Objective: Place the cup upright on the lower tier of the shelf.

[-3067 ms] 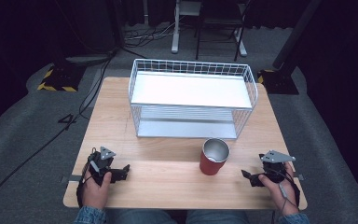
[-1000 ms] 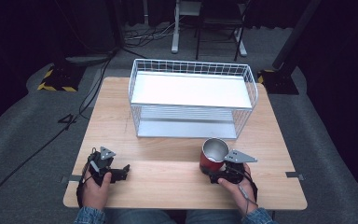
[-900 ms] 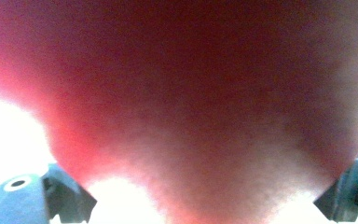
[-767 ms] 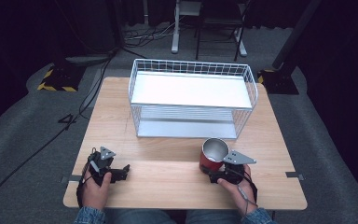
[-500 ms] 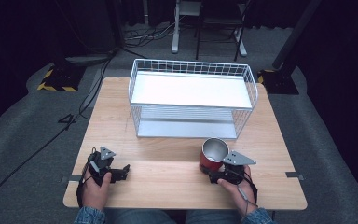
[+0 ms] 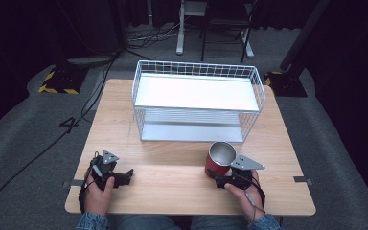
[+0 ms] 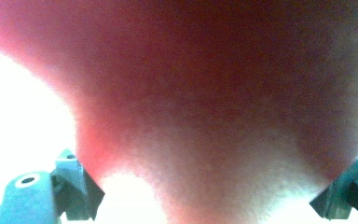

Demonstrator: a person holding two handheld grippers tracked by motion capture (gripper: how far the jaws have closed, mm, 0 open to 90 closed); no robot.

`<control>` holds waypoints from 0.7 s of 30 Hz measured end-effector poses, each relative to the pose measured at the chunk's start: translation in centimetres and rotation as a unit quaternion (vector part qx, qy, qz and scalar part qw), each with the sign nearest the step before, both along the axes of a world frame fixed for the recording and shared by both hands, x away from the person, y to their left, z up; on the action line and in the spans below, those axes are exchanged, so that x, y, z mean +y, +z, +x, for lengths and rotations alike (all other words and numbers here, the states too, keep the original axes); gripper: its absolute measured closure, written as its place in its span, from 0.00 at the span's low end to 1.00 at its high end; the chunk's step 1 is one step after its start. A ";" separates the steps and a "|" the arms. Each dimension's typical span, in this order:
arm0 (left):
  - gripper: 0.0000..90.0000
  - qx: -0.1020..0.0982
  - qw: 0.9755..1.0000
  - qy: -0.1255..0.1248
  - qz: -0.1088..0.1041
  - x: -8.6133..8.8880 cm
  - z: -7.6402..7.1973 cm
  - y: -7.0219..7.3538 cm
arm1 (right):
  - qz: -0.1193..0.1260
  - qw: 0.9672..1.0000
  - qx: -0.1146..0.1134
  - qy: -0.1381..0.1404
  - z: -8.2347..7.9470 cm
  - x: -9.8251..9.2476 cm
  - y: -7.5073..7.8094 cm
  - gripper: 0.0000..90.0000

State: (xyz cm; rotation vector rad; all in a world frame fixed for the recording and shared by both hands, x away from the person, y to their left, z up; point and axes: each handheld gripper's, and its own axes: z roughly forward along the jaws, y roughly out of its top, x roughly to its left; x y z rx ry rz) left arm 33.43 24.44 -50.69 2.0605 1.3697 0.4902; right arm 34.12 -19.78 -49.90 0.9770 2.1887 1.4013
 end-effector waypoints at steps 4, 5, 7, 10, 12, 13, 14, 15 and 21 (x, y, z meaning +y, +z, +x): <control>0.00 0.000 1.000 0.000 0.000 0.0 0.0 0.0 | 0.000 1.000 -0.004 0.002 0.1 0.1 0.4 0.18; 0.00 0.000 1.000 0.000 0.000 0.0 0.0 0.0 | 0.000 1.000 -0.007 0.003 0.1 0.2 0.8 0.18; 0.00 0.000 1.000 0.000 0.000 0.0 0.0 0.0 | -0.002 1.000 -0.011 0.004 0.3 0.4 1.2 0.18; 0.00 0.000 1.000 0.000 0.000 0.0 0.0 0.0 | -0.003 1.000 -0.016 0.006 0.6 0.7 1.9 0.18; 0.00 0.000 1.000 0.000 0.000 0.0 0.0 0.0 | -0.003 1.000 -0.019 0.009 0.8 0.9 2.3 0.18; 0.00 0.000 1.000 0.000 0.000 0.0 0.0 0.0 | -0.003 1.000 -0.019 0.009 0.8 0.9 2.3 0.18; 0.00 0.000 1.000 0.000 0.000 0.0 0.0 0.0 | -0.007 1.000 -0.023 0.013 1.1 1.1 2.8 0.18; 0.00 0.000 1.000 0.000 0.000 0.0 0.0 0.0 | -0.007 1.000 -0.023 0.013 1.1 1.1 2.8 0.18; 0.00 0.000 1.000 0.000 0.000 0.0 0.0 0.0 | -0.007 1.000 -0.023 0.016 1.9 1.7 3.8 0.18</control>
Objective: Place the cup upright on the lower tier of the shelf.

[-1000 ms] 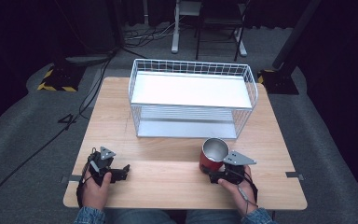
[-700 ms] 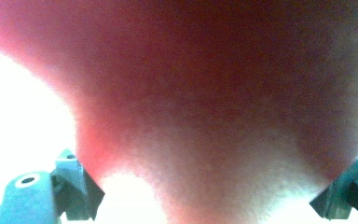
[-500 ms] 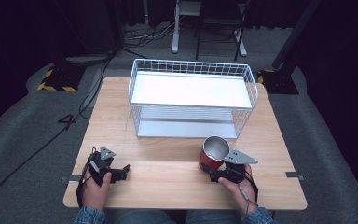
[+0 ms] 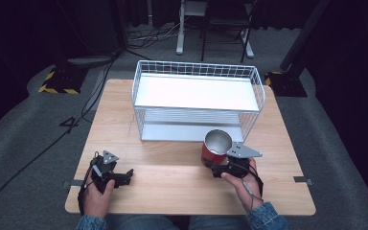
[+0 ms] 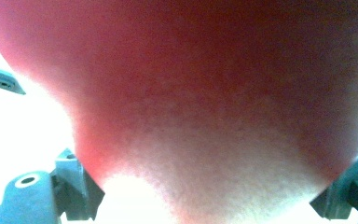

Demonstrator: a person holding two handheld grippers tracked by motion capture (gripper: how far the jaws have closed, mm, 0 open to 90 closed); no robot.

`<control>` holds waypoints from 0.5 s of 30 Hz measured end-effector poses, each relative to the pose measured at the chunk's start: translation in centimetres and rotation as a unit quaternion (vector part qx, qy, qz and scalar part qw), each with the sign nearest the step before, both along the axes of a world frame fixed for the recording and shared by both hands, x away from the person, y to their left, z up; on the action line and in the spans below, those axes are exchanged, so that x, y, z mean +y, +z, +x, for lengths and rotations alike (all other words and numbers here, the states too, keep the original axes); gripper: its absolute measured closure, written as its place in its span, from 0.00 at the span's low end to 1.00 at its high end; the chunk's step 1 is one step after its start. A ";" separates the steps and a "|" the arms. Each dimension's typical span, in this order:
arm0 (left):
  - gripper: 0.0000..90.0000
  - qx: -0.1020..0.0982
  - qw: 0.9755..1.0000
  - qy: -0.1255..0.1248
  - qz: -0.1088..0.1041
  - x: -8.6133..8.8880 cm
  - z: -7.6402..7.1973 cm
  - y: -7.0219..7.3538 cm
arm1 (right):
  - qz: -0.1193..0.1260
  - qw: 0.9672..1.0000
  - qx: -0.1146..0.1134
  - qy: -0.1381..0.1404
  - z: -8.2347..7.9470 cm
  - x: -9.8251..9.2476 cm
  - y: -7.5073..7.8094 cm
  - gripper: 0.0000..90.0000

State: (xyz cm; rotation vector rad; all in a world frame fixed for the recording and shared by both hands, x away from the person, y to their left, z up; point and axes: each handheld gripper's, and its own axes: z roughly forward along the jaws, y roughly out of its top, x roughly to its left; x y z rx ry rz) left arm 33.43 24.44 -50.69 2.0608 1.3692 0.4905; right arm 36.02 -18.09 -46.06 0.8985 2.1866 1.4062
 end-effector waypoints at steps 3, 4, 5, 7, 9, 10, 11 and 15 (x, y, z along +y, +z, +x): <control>0.00 0.000 1.000 0.000 0.000 0.0 0.0 0.0 | 0.001 1.000 0.004 0.001 0.5 0.3 0.3 0.18; 0.00 0.000 1.000 0.000 0.000 0.0 0.0 0.0 | 0.000 1.000 0.004 0.000 0.6 0.4 0.4 0.18; 0.00 0.000 1.000 0.000 0.000 0.0 0.0 0.0 | -0.001 1.000 0.005 0.000 0.8 0.5 0.5 0.18; 0.00 0.000 1.000 0.000 0.000 0.0 0.0 0.0 | -0.002 1.000 0.006 0.001 1.2 0.7 0.6 0.18; 0.00 0.000 1.000 0.000 0.000 0.0 0.0 0.0 | -0.001 1.000 0.009 0.000 1.7 0.9 0.7 0.18; 0.00 0.000 1.000 0.000 0.000 0.0 0.0 0.0 | -0.001 1.000 0.009 0.000 1.7 0.9 0.7 0.18; 0.00 0.000 1.000 0.000 0.000 0.0 0.0 0.0 | 0.001 1.000 0.012 -0.001 2.1 1.1 0.7 0.18; 0.00 0.000 1.000 0.000 0.000 0.0 0.0 0.0 | -0.001 1.000 0.020 -0.003 2.9 1.5 0.6 0.18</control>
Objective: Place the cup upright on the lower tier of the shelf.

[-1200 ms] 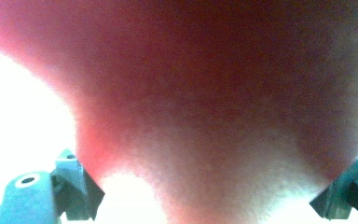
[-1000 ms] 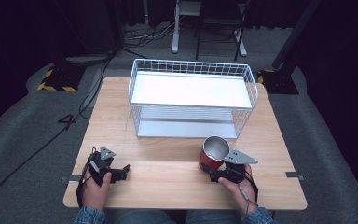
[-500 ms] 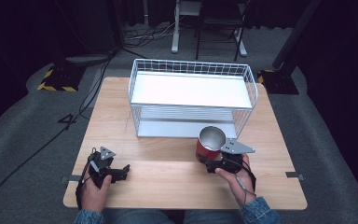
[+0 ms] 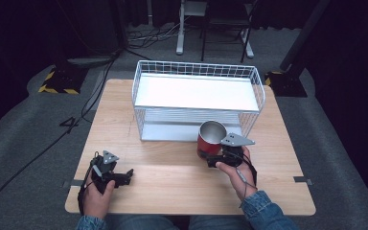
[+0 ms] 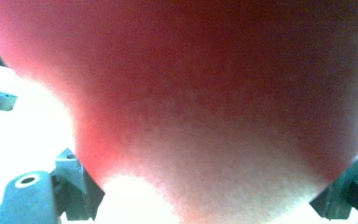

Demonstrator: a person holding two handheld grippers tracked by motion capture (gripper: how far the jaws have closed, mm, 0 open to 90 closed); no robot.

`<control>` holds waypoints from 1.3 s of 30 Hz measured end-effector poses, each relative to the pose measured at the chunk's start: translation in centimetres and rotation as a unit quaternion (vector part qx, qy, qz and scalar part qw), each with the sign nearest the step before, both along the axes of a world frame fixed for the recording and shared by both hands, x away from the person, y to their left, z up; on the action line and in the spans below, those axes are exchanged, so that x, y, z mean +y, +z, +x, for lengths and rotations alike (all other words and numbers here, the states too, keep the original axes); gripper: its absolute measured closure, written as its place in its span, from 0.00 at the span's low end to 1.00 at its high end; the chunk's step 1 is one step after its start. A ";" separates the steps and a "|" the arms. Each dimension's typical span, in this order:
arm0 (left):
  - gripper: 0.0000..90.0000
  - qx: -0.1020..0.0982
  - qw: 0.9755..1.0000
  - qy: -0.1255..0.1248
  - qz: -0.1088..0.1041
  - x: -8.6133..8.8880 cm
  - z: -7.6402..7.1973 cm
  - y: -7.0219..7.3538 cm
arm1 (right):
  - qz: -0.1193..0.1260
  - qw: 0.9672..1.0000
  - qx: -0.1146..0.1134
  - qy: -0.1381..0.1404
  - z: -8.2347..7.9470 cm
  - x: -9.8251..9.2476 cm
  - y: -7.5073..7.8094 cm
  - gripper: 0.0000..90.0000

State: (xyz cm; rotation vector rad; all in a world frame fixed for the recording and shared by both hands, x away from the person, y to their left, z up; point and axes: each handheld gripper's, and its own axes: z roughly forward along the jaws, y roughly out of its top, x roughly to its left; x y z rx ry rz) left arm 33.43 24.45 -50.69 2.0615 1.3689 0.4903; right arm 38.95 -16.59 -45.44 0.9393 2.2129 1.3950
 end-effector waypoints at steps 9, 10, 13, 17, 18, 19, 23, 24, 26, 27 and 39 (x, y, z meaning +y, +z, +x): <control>0.00 0.000 1.000 0.000 -0.001 0.0 0.0 0.0 | -0.010 1.000 0.004 -0.003 1.5 1.1 -0.2 0.18; 0.00 0.000 1.000 0.000 0.000 0.0 0.0 0.0 | -0.010 1.000 0.002 -0.006 1.9 1.5 -0.3 0.18; 0.00 0.000 1.000 0.001 -0.001 0.0 0.0 0.0 | -0.007 1.000 0.002 -0.009 2.3 1.7 -0.4 0.18; 0.00 -0.002 1.000 -0.001 0.001 0.0 0.1 0.0 | -0.004 1.000 -0.001 -0.022 3.0 2.3 -0.5 0.18; 0.00 -0.002 1.000 -0.002 0.001 0.0 0.1 0.0 | -0.004 1.000 -0.002 -0.022 3.2 2.4 -0.5 0.18; 0.00 -0.002 1.000 -0.002 0.001 0.0 0.1 0.0 | -0.005 1.000 -0.003 -0.023 3.4 2.5 -0.5 0.18; 0.00 -0.002 1.000 -0.002 0.001 0.0 0.1 0.0 | -0.008 0.999 -0.008 -0.030 4.1 3.0 -0.6 0.18; 0.00 -0.002 1.000 -0.002 0.001 0.0 0.1 0.0 | -0.008 0.999 -0.009 -0.032 4.3 3.1 -0.6 0.18; 0.00 -0.002 1.000 -0.002 0.001 0.0 0.1 0.0 | -0.007 0.999 -0.012 -0.036 4.7 3.3 -0.6 0.18; 0.00 -0.002 1.000 -0.002 0.001 0.0 0.1 0.0 | -0.007 0.999 -0.012 -0.036 4.7 3.3 -0.6 0.18; 0.00 -0.002 1.000 -0.002 0.001 0.0 0.1 0.0 | -0.005 0.998 -0.028 -0.061 6.0 4.8 -1.1 0.18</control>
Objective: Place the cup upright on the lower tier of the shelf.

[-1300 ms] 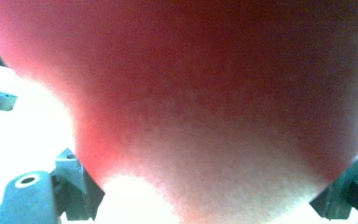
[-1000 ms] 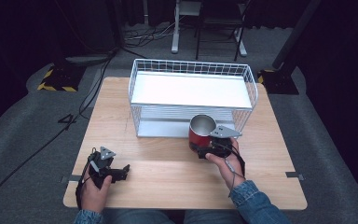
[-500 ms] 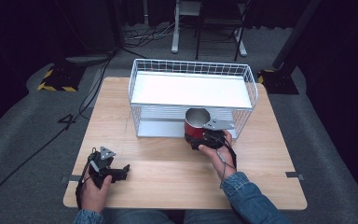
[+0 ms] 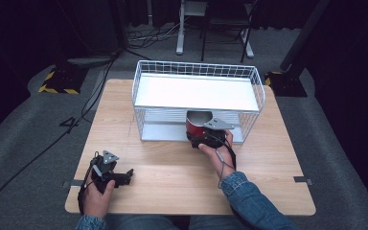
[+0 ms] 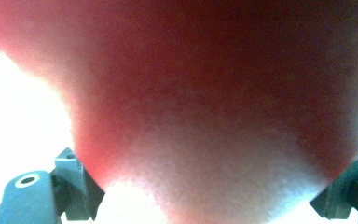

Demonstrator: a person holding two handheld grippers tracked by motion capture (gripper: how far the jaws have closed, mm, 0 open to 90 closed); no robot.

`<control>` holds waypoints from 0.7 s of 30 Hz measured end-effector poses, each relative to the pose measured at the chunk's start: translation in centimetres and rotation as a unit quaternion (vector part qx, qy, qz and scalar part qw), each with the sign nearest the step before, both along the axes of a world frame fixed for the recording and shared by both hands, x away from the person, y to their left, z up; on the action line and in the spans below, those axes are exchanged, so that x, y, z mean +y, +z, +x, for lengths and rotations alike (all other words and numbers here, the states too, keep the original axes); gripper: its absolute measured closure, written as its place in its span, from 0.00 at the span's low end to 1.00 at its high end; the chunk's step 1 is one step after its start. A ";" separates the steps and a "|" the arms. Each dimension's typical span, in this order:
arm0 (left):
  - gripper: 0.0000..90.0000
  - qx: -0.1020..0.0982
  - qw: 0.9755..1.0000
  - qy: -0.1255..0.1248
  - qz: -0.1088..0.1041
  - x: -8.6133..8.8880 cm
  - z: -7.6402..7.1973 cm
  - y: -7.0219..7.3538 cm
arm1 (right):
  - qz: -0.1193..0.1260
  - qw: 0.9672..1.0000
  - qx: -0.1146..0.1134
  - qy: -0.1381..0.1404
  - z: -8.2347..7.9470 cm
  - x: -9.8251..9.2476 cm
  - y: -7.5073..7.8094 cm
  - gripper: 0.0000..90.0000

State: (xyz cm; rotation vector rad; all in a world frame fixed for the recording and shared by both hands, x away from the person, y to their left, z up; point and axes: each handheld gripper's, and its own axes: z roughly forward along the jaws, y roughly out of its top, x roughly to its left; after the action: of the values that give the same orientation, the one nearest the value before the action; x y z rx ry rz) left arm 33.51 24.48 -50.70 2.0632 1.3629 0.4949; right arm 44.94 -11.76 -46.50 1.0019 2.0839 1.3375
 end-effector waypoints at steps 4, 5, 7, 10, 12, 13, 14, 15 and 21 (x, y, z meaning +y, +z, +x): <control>0.00 0.000 1.000 0.000 0.000 0.0 0.0 0.0 | 0.003 1.000 -0.004 -0.008 0.6 0.6 -0.1 0.18; 0.00 0.000 1.000 0.000 0.000 0.0 0.0 0.0 | 0.003 1.000 -0.004 -0.009 0.7 0.7 -0.1 0.18; 0.00 0.000 1.000 0.000 0.000 0.0 0.0 0.0 | 0.001 1.000 -0.007 -0.009 0.9 0.9 -0.2 0.18; 0.00 0.000 1.000 0.000 0.000 0.0 0.0 0.0 | 0.003 1.000 -0.008 -0.014 1.2 1.1 -0.3 0.18; 0.00 0.000 1.000 0.000 0.000 0.0 0.0 0.0 | 0.002 1.000 -0.008 -0.014 1.4 1.2 -0.4 0.18; 0.00 0.000 1.000 0.000 0.000 0.0 0.0 0.0 | 0.003 1.000 -0.008 -0.016 1.6 1.3 -0.4 0.18; 0.00 0.000 1.000 0.000 0.000 0.0 0.0 0.0 | 0.003 1.000 -0.008 -0.016 1.6 1.3 -0.4 0.18; 0.00 0.000 1.000 0.000 0.000 0.0 0.0 0.0 | 0.003 1.000 -0.009 -0.018 1.8 1.4 -0.5 0.18; 0.00 0.000 1.000 0.000 0.000 0.0 0.0 0.0 | 0.008 1.000 -0.010 -0.025 2.5 1.6 -0.9 0.18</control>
State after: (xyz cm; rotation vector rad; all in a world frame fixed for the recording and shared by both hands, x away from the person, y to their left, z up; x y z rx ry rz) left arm 33.51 24.48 -50.69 2.0636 1.3630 0.4949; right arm 47.40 -10.13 -47.38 1.0371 2.0231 1.3359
